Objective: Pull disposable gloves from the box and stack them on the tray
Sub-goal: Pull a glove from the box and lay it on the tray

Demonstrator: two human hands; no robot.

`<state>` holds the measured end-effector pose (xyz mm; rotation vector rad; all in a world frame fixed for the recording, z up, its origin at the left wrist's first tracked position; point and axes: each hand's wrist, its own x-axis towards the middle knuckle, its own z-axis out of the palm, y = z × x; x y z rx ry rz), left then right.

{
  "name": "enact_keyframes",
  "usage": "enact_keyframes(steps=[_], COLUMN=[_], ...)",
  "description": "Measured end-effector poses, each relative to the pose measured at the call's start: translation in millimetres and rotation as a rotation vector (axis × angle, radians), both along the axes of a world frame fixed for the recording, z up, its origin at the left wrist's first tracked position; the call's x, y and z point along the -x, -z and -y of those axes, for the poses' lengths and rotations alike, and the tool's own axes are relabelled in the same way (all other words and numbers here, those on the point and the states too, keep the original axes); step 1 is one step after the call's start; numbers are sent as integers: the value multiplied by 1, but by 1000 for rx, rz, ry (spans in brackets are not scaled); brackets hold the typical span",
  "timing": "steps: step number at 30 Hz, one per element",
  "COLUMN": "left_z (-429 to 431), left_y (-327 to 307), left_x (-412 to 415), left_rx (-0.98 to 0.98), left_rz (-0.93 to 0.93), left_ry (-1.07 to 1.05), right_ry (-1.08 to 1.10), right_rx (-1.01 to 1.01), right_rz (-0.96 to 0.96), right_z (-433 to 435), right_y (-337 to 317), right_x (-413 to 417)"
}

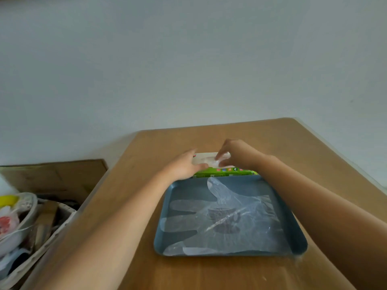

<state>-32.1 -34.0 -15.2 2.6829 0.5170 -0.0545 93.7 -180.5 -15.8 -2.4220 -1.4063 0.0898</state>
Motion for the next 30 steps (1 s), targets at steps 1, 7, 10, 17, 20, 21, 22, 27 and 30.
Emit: enact_keyframes(steps=[1,7,10,17,20,21,22,27,30], left_z=[-2,-9,-9,-11,-14,-15,-15,-18,-19], left_y=[6,28,31,36,40,41,42,45,43], left_x=[-5,-13,-13,-16,-18,-19,-19,-21,-22], left_rx=[11,-43,-67,-79,-90,-97,-104,-95,-29], left_rz=[-25,-75,-77,-28,-23,-21,-20,-9,-18], left_ry=[7,43,54,40,43,46,49,51,47], right_ry=[-7,50,113,192,166,160,165,274,292], right_rx=[8,-85,-239,-480,-504,-514,-538,-665,-823], right_rz=[2,32,-68,-224,-192,-182,-173,-187,-225], right_z=[-4,-16,-13,-7,-11,-12,-13,-5,11], right_y=[4,28,36,26,18,14,12,-5,-36], right_x=[0,2,-1,1,4,5,5,-2,0])
